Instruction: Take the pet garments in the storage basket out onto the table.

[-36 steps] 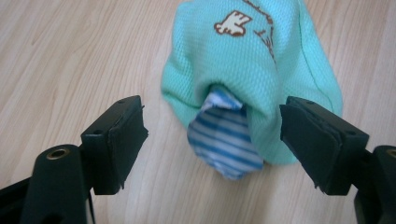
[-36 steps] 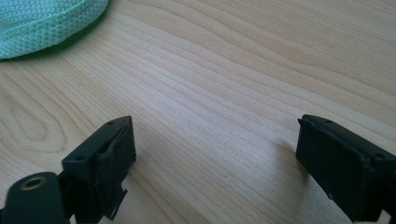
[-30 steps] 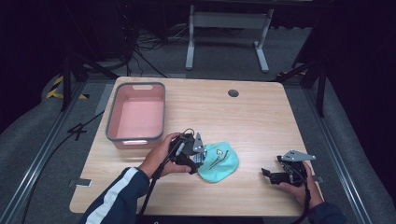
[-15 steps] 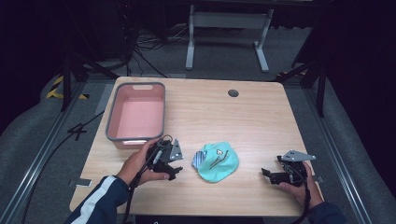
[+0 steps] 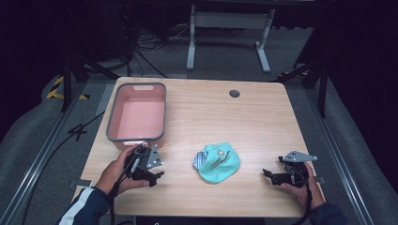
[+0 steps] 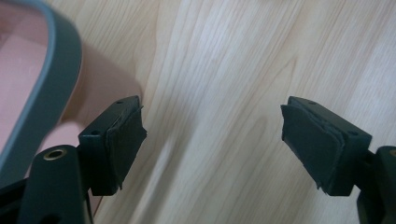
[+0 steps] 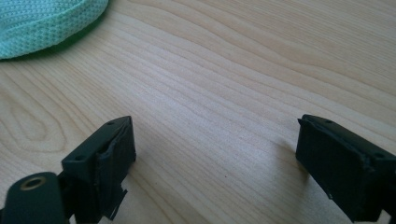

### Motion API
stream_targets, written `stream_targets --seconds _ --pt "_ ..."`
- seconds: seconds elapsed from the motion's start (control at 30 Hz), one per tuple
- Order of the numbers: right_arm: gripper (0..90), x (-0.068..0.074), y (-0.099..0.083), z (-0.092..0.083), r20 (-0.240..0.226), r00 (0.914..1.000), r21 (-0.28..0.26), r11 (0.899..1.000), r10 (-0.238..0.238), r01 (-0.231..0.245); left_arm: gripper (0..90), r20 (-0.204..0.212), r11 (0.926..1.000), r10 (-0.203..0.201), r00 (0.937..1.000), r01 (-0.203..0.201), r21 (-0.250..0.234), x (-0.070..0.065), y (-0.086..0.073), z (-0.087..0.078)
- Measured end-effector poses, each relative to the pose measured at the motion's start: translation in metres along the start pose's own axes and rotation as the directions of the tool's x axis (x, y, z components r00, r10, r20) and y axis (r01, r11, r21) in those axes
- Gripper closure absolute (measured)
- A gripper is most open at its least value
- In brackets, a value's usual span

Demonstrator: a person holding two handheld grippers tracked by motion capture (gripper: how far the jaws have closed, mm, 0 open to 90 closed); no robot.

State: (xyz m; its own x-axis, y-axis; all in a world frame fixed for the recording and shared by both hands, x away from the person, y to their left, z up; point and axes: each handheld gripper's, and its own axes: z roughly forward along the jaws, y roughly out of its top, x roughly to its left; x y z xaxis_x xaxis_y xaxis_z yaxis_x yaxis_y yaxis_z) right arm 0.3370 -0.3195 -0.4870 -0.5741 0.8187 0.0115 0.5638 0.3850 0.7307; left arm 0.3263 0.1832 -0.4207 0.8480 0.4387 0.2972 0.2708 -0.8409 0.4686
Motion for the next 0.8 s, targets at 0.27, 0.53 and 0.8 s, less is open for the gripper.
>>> stream_targets --seconds 0.27,0.53,0.8 --pt "12.4 0.0 0.0 0.0 0.0 1.0 0.0 1.0 0.0 0.0 21.0 -0.019 0.9988 -0.043 0.9989 0.044 0.023 0.001 -0.033 -0.006" --pt "12.4 0.0 0.0 0.0 0.0 1.0 0.0 1.0 0.0 0.0 20.1 -0.012 0.9938 -0.107 0.9942 0.107 0.031 -0.001 -0.068 -0.007" --pt "12.4 0.0 0.0 0.0 -0.001 1.0 -0.001 1.0 0.001 -0.001 19.1 0.037 0.9757 -0.211 0.9769 0.212 -0.055 -0.002 -0.1 -0.013"
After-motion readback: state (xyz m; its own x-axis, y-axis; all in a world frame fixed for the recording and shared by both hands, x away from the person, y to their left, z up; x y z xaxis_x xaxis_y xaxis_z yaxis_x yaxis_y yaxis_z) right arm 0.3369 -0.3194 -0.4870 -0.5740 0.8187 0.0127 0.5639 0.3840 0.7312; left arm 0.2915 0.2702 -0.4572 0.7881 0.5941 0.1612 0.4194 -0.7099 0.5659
